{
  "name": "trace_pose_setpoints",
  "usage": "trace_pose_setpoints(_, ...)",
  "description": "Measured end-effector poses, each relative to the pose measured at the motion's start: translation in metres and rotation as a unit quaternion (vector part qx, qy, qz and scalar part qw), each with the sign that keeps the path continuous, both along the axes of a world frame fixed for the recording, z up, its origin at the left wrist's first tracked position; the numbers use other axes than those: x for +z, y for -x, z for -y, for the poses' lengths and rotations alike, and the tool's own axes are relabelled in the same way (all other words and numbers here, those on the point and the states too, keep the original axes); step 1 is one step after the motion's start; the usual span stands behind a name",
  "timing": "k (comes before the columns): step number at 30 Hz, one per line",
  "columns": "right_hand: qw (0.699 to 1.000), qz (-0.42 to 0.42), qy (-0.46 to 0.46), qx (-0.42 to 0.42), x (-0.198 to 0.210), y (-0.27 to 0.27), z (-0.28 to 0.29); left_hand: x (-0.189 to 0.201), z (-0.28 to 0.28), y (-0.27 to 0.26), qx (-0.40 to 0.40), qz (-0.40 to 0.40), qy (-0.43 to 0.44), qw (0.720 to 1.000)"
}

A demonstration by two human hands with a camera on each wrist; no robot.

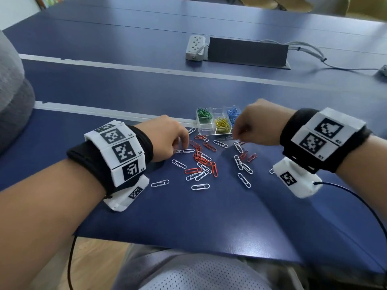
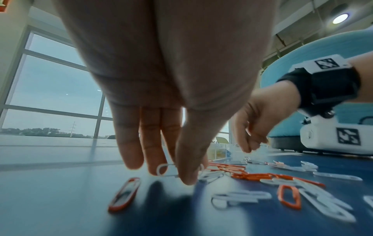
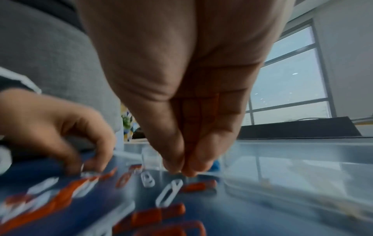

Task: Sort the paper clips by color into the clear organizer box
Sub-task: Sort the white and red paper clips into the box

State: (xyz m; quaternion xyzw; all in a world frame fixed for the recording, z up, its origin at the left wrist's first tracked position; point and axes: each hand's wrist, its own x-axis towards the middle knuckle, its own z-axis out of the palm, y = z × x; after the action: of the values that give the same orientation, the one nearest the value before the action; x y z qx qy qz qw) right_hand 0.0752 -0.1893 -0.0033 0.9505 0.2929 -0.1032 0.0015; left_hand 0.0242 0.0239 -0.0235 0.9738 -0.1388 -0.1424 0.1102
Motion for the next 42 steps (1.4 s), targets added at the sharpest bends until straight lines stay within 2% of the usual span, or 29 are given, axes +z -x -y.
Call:
trace_pose_setpoints(2, 0.999, -0.013, 0.041, 0.001, -0.008, 0.005, 0.004, 0.002, 0.002, -0.001, 0.011, 0.007, 0.011, 1.0)
trace_pose_setpoints(4, 0.999, -0.004, 0.043, -0.004, -0.015, 0.005, 0.007, 0.005, 0.004, -0.002, 0.019, 0.001, 0.031, 0.999)
trace_pose_setpoints(8, 0.999, -0.004, 0.03, -0.025, -0.019, 0.002, 0.009, 0.004, 0.001, -0.003, 0.051, -0.056, 0.095, 0.993)
trace_pose_setpoints(11, 0.999, -0.012, 0.024, -0.044, -0.018, 0.005, 0.011, 0.002, -0.002, -0.002, 0.103, -0.125, 0.207, 0.965)
trace_pose_setpoints(13, 0.998, -0.012, 0.019, -0.053, -0.016, 0.007, 0.012, 0.002, -0.003, -0.002, 0.13, -0.139, 0.25, 0.949)
trace_pose_setpoints(18, 0.998, -0.012, 0.002, -0.065, -0.015, 0.007, 0.019, -0.001, 0.0, -0.005, 0.139, -0.112, 0.229, 0.957)
trace_pose_setpoints(21, 0.997, -0.012, -0.03, -0.07, -0.013, 0.005, 0.024, 0.001, 0.002, -0.009, 0.113, -0.071, 0.179, 0.975)
trace_pose_setpoints(25, 0.999, -0.018, 0.015, -0.039, -0.012, 0.002, 0.025, 0.004, 0.001, -0.013, 0.106, -0.063, 0.154, 0.98)
trace_pose_setpoints(28, 0.999, -0.023, 0.02, -0.037, -0.013, 0.003, 0.022, 0.004, -0.003, -0.012, 0.129, -0.13, 0.241, 0.953)
trace_pose_setpoints(31, 0.999, -0.005, -0.012, -0.041, -0.011, 0.006, 0.013, 0.003, -0.008, -0.012, 0.153, -0.171, 0.311, 0.922)
trace_pose_setpoints(36, 0.998, -0.021, -0.05, -0.016, -0.008, 0.016, -0.019, 0.002, -0.01, -0.012, 0.173, -0.179, 0.317, 0.915)
trace_pose_setpoints(38, 0.999, -0.021, -0.036, -0.013, -0.01, 0.015, -0.032, 0.002, -0.008, -0.011, 0.179, -0.162, 0.308, 0.92)
trace_pose_setpoints(42, 0.997, -0.02, 0.038, -0.058, -0.01, 0.01, -0.04, 0.0, -0.004, -0.007, 0.138, -0.101, 0.2, 0.965)
